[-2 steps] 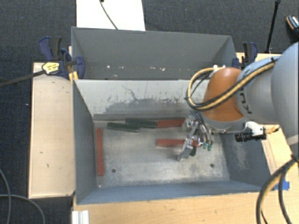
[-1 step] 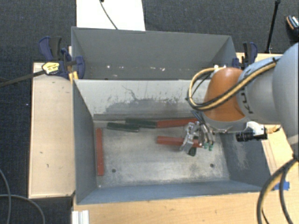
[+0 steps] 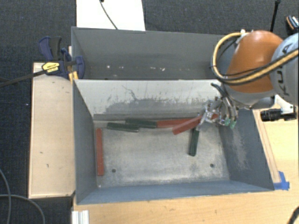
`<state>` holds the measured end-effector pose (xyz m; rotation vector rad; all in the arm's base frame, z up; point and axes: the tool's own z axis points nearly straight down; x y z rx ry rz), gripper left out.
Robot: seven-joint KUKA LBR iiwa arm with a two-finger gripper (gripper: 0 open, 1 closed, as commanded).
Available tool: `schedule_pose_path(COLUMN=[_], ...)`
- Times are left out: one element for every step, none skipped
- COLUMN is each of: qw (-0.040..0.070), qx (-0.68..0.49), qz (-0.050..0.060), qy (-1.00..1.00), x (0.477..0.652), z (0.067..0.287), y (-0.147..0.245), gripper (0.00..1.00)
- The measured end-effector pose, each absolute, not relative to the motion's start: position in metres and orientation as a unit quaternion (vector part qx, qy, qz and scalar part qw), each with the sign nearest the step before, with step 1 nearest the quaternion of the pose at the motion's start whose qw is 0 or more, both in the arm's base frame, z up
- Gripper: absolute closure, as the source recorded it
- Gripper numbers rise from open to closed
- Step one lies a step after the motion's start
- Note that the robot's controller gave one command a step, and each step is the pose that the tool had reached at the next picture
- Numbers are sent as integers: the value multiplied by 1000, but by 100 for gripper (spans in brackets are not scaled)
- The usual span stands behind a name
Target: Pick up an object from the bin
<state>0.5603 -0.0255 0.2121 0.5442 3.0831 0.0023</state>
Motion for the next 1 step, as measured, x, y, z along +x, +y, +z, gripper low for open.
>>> schedule_pose_path(qw=[1], qx=[171], qz=[0], qy=[985], x=[559], z=[207], y=[-25], gripper=[100])
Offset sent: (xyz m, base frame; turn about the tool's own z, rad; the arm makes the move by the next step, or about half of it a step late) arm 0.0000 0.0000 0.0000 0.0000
